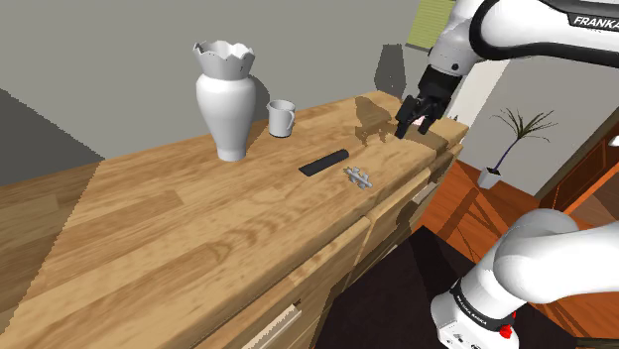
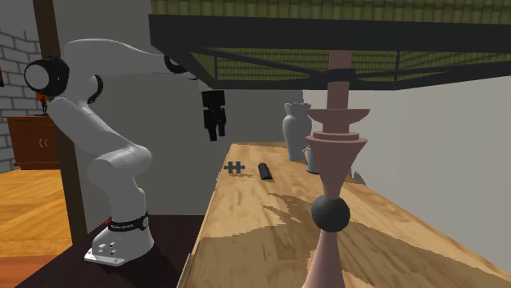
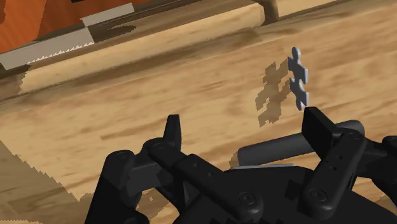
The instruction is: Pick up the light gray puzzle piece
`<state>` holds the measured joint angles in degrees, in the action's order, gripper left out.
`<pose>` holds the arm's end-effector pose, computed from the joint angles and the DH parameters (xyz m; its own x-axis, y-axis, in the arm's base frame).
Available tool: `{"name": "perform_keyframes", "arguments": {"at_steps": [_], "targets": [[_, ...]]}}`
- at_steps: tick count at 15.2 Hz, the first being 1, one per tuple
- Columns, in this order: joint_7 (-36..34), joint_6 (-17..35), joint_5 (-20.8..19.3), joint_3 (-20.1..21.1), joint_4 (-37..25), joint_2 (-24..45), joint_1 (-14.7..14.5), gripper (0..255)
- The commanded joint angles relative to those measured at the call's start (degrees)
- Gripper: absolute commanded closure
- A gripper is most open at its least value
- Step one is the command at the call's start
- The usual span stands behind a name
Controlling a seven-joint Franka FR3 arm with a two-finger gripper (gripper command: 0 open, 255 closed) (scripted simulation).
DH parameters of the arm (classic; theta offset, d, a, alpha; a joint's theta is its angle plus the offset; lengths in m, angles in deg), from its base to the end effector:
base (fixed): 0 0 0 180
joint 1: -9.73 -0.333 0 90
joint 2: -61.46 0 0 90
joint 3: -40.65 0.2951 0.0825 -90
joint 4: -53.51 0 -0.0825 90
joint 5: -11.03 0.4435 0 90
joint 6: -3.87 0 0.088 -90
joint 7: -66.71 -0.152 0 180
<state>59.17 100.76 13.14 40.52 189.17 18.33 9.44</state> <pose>0.4045 0.0063 0.5228 0.9887 -0.1323 0.0702 -0.1291 -0.9905 -0.0480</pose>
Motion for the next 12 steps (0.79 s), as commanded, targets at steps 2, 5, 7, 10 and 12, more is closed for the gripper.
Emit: {"name": "perform_keyframes", "arguments": {"at_steps": [2,5,7,10,12], "targets": [[-7.8,1.9,-0.4,4.3,2.2,-1.9,1.5,0],[-31.2,5.8,-1.0,18.6,5.2,-4.0,7.2,0],[-47.1,6.7,-1.9,28.7,4.2,-2.4,12.2,0],[-71.2,5.1,-5.0,44.8,-1.4,3.5,23.1,0],[-83.2,2.8,-7.2,53.8,-5.8,7.5,30.8,0]]}}
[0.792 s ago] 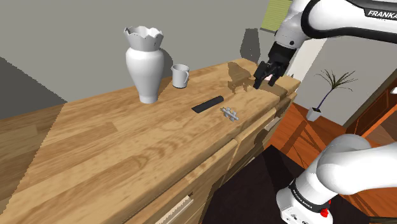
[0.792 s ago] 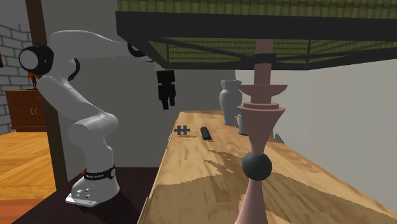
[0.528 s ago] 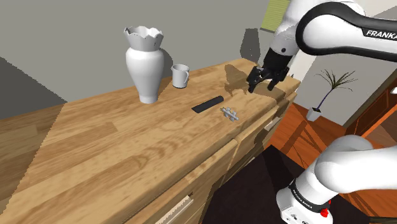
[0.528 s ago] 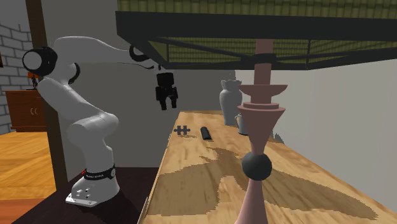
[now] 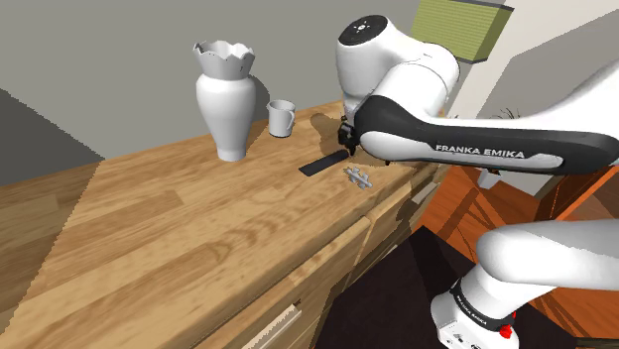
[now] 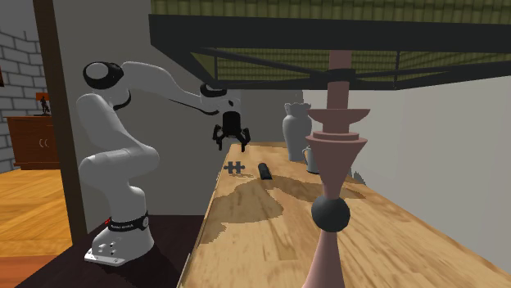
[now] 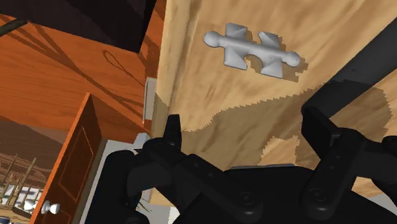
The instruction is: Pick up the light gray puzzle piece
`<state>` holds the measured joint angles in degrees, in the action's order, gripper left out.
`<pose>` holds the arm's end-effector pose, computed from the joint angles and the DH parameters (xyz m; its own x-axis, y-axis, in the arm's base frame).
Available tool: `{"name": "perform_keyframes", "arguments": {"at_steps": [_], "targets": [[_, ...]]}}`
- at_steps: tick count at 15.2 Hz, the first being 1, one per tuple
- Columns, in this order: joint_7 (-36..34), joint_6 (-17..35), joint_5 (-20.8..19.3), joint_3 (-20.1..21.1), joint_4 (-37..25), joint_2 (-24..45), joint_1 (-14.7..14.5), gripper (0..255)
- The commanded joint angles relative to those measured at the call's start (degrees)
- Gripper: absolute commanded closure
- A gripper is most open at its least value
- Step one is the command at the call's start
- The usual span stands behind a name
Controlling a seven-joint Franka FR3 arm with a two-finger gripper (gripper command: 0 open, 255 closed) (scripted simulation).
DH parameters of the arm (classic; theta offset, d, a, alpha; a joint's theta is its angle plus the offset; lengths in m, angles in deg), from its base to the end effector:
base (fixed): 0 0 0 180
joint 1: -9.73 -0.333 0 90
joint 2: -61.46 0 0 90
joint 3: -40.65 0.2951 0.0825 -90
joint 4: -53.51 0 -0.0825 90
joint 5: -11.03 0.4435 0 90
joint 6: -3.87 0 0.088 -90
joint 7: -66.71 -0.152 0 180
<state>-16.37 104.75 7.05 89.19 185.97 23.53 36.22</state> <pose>0.4370 0.1614 0.4312 0.3574 -0.7847 0.5065 -0.9317 -0.3374 0.1348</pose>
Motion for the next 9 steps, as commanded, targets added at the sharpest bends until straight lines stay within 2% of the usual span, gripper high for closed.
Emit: {"name": "perform_keyframes", "arguments": {"at_steps": [1,9], "targets": [[-7.8,-0.5,-0.9,5.6,-2.0,2.3,4.3,0],[-10.1,3.9,-0.6,7.9,1.7,3.3,4.8,0]]}}
